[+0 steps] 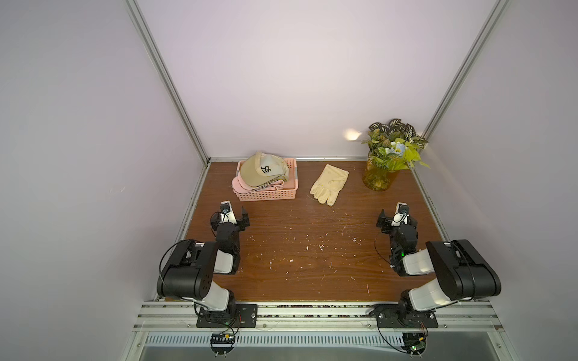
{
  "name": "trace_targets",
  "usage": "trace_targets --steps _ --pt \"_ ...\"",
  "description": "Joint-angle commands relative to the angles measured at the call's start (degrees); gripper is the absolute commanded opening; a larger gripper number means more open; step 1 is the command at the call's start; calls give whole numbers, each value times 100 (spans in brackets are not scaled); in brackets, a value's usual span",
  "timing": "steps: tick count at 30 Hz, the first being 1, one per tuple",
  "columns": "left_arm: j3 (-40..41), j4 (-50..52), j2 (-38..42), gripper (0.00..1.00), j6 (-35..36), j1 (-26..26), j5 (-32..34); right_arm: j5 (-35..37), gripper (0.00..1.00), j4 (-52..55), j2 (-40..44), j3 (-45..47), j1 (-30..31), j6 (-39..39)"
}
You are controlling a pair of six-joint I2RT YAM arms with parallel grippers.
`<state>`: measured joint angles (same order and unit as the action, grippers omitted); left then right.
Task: Turn the baseball cap inside out
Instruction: Pick up the baseball cap from the basket.
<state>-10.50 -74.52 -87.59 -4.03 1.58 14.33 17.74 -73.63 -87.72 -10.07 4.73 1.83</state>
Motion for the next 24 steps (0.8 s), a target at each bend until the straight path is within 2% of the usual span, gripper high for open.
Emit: trace_targets --steps 1,19,23,24 --pt "-60 17 16 99 33 11 -35 10 99 -155 71 -136 -16 3" --pt "-50 15 22 99 13 10 -13 6 100 -169 69 -137 -16 11" --pt "159 -26 353 99 -142 1 225 119 99 8 305 -107 -12 54" --pt "357 -405 386 99 -110 -1 168 26 100 -36 340 -96 -16 -13"
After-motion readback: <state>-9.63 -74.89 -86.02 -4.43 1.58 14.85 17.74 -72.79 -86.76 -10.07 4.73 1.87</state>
